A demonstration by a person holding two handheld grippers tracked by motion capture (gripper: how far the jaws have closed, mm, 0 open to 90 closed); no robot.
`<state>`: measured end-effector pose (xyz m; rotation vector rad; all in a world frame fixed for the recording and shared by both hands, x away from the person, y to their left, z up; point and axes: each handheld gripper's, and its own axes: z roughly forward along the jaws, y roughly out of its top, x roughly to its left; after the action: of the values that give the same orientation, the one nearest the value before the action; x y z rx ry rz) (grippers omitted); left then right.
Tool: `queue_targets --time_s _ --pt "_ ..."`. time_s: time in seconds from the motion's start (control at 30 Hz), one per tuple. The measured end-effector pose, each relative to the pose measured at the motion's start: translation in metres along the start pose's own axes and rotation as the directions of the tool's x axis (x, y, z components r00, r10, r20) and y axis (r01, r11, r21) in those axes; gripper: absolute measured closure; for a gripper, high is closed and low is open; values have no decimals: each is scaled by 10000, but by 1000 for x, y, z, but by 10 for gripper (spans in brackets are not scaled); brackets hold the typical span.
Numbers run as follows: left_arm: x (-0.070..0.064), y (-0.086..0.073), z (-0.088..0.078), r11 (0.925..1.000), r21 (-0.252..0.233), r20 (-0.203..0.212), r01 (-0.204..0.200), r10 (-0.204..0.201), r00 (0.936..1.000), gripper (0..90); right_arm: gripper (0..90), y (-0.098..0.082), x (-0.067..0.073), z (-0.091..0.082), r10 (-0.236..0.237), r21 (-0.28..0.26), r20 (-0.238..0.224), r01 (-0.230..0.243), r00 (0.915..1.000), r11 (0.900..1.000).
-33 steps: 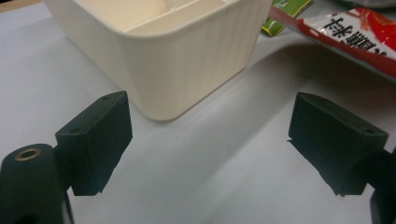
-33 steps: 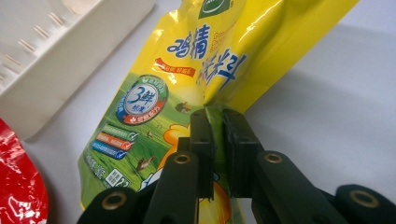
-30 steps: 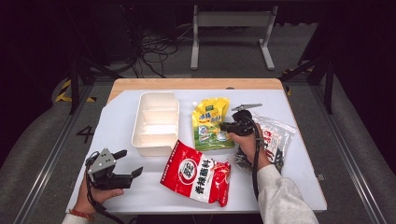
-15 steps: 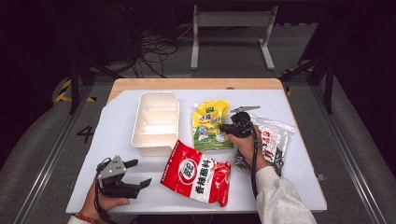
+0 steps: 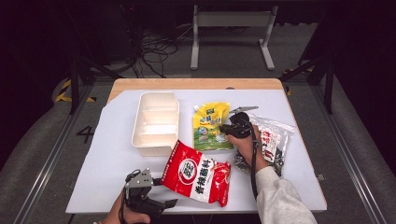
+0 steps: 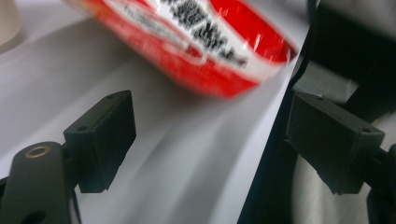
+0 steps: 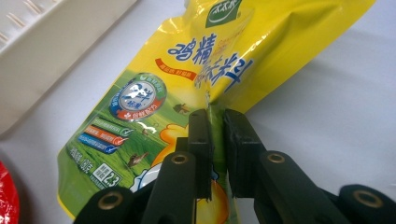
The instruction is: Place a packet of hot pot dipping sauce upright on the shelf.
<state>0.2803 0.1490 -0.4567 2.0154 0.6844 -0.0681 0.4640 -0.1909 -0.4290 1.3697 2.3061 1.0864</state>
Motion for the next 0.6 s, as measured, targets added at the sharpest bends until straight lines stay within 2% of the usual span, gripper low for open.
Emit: queue_targets --time_s 0.07,0.13,0.2,0.3,0.37,0.47,0.5,0.6 --pt "1 5 7 9979 -395 -55 520 -523 9986 164 781 1 -1 -3 -30 -69 178 31 9998 10000" --pt "3 10 12 9961 -571 -322 677 -696 9971 190 803 1 -3 -7 -197 -45 428 199 9989 9998" --pt "4 12 16 9936 -646 -435 927 -956 9945 225 807 0 -5 -10 -72 -120 189 74 9998 9999" --pt "6 16 25 9937 -633 -866 921 -974 9915 283 787 0 -5 -13 -186 -55 196 187 9996 9998" --pt "8 18 27 9930 -736 -879 921 -984 9913 399 785 -1 -2 -16 -323 -35 251 324 9992 9995" --pt "11 21 29 9957 -711 -1115 591 -669 9915 599 769 -3 -1 -21 -438 -241 201 443 9988 9987" --pt "11 21 29 9954 -701 -1125 646 -722 9910 660 766 -4 -1 -23 -439 -304 146 443 9989 9986" --pt "13 24 30 9969 -659 -1325 436 -521 9898 805 749 -7 0 -27 -484 -433 112 489 9988 9979"
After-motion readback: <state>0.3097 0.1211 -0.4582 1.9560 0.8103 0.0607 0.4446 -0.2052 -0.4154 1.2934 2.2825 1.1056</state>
